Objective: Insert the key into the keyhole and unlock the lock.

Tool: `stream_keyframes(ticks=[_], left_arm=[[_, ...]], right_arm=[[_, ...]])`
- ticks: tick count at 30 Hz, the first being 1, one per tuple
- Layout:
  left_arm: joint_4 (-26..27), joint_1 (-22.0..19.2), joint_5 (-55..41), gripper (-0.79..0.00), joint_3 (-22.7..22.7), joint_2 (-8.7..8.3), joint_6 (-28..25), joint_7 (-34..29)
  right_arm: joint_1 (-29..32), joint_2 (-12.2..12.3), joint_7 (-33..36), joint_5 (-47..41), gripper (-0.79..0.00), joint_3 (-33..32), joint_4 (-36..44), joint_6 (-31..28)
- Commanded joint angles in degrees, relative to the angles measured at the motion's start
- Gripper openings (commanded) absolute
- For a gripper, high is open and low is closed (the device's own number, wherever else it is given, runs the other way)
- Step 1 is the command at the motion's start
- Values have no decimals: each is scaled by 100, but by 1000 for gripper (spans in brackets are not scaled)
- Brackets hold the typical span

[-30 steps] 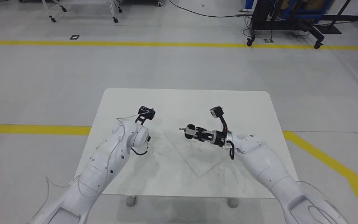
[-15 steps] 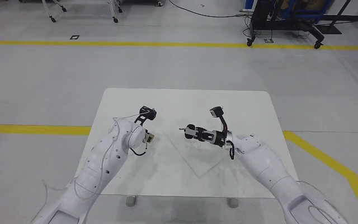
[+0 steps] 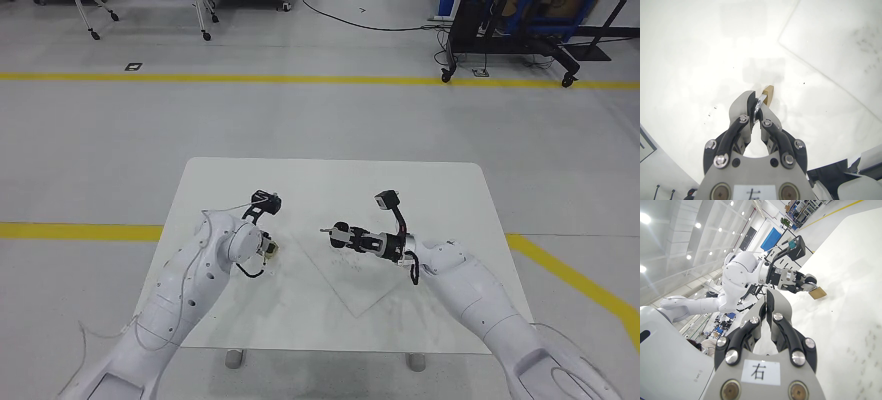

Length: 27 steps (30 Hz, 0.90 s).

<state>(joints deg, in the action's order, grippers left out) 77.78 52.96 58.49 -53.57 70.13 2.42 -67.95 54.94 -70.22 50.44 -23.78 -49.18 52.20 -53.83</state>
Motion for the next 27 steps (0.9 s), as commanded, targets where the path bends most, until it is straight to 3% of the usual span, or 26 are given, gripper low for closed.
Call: stream_keyframes(ticks=[1, 6, 8, 10, 12, 21, 27], left_arm=[[104, 87, -219, -785, -175, -7, 64, 372], [261, 418, -1769, -785, -886, -37, -332, 1163], [249, 593, -2679, -785, -1212, -49, -750, 1426], [199, 673, -2928, -785, -1363, -75, -1168, 1605], [252, 699, -2653, -785, -1400, -105, -1470, 1864], [297, 780, -2696, -785, -1354, -100, -1492, 1936], [-91, 707, -4669, -785, -1419, -32, -1659, 1431]], right_arm=[[0, 0, 0, 0, -785, 0, 0, 0], [0, 0, 0, 0, -785, 0, 0, 0], [0, 0, 0, 0, -785, 0, 0, 0], [0, 0, 0, 0, -785, 0, 0, 0], [0, 0, 0, 0, -785, 0, 0, 0], [188, -31, -731, 220, -785, -59, 257, 334], [245, -112, -1561, 664, -785, -63, 316, 433]])
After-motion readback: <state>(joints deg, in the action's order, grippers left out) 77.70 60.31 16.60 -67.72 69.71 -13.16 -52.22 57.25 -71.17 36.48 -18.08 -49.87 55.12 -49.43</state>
